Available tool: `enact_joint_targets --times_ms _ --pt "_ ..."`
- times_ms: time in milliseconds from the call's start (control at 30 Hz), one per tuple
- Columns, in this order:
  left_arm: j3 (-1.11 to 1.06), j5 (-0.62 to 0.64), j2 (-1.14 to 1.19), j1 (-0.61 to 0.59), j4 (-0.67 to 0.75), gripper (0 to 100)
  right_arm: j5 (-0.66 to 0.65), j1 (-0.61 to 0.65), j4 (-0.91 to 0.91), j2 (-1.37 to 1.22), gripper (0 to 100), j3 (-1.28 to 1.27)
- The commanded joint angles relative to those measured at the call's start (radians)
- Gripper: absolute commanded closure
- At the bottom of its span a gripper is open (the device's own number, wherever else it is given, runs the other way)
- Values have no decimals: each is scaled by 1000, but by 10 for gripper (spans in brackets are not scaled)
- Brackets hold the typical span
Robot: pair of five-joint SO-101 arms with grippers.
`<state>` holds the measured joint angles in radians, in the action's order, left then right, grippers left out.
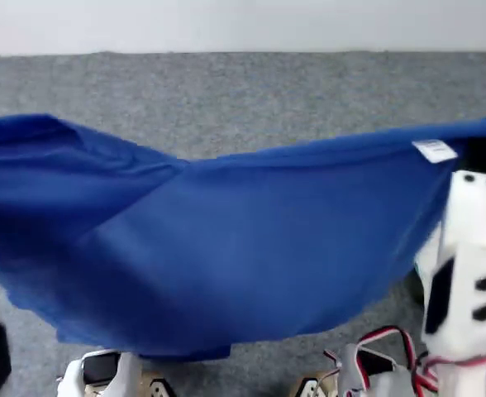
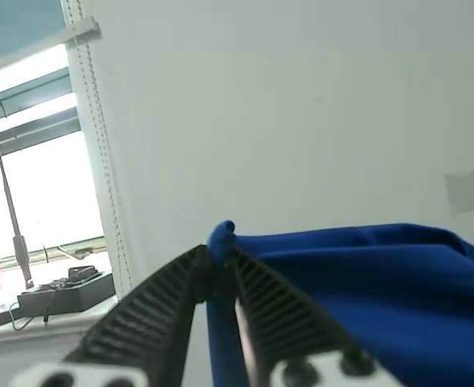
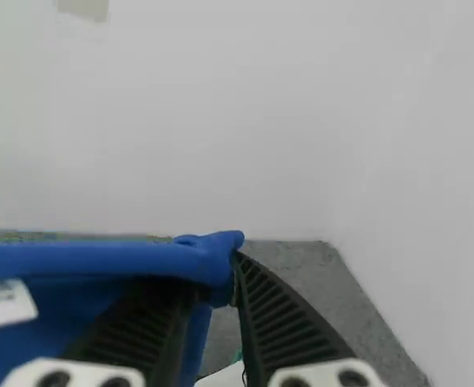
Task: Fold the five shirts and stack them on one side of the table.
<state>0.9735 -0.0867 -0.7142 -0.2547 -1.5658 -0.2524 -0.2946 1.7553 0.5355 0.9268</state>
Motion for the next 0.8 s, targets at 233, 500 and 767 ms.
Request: enact_joint_targets --times_ms 233,500,767 --pt "-189 -2 17 3 60 987 -83 351 35 -1 991 -61" --pt "-153 -18 11 2 57 987 -83 364 33 10 991 -66" --pt "21 -18 15 -5 35 987 -38 364 10 116 991 -66"
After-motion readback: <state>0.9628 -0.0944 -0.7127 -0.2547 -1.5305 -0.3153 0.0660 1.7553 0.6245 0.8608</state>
